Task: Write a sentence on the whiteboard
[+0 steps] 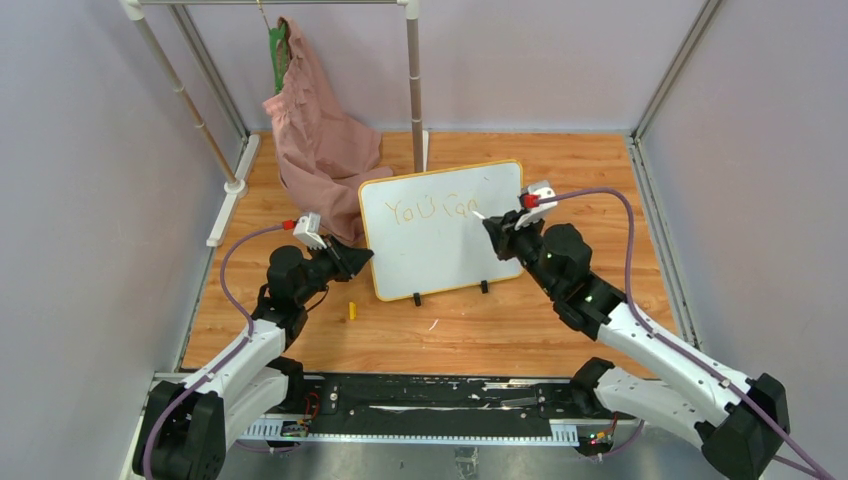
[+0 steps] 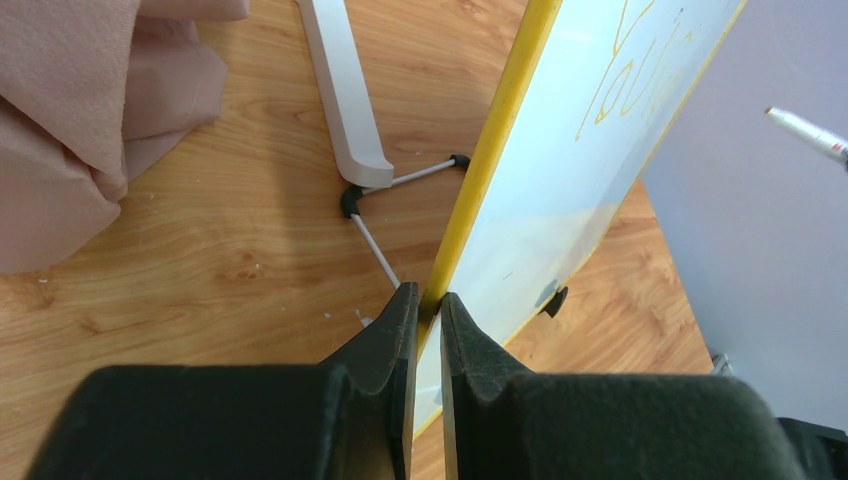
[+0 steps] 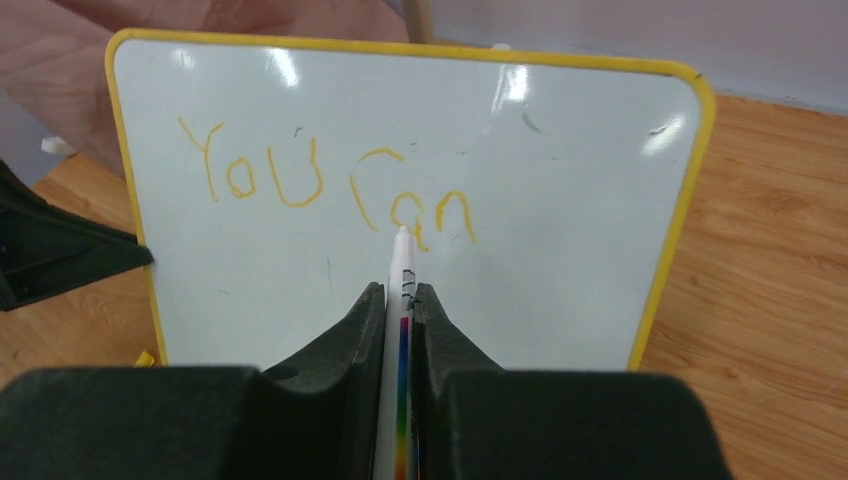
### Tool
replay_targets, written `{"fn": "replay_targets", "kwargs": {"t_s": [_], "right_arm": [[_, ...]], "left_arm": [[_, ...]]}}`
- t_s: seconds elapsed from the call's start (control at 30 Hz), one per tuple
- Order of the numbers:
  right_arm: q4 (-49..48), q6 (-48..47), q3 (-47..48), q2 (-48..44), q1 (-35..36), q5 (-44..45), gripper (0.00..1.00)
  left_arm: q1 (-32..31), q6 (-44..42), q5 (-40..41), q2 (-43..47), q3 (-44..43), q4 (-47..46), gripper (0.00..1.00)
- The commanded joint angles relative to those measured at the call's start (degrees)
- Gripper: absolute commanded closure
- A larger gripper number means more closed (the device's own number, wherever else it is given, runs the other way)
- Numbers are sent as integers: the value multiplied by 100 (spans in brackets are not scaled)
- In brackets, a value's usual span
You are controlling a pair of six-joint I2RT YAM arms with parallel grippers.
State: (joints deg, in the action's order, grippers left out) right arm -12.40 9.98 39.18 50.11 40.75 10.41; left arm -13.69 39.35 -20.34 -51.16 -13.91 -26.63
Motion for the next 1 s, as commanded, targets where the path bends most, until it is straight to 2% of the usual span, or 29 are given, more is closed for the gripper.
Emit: {"fn": "replay_targets", "kwargs": {"t_s": [0.0, 0.13, 0.37, 0.6, 0.97], "right_arm": [[-345, -410, -128, 221, 604, -223, 100], [-819, -961, -157, 726, 1693, 471, 100], [-1326, -956, 322, 2034, 2471, 850, 100], [-1648, -727, 707, 3011, 2724, 1243, 100], [-1666, -631, 777, 3331, 2754, 1708, 100]], "left_arm": [[-28, 12, 91, 91, 10, -176, 100], [-28, 20, 82, 93, 11, -176, 100], [-28, 45, 108, 103, 24, -176, 100], [-28, 55, 126, 159, 46, -176, 100], [-28, 89, 83, 111, 15, -176, 100]]}}
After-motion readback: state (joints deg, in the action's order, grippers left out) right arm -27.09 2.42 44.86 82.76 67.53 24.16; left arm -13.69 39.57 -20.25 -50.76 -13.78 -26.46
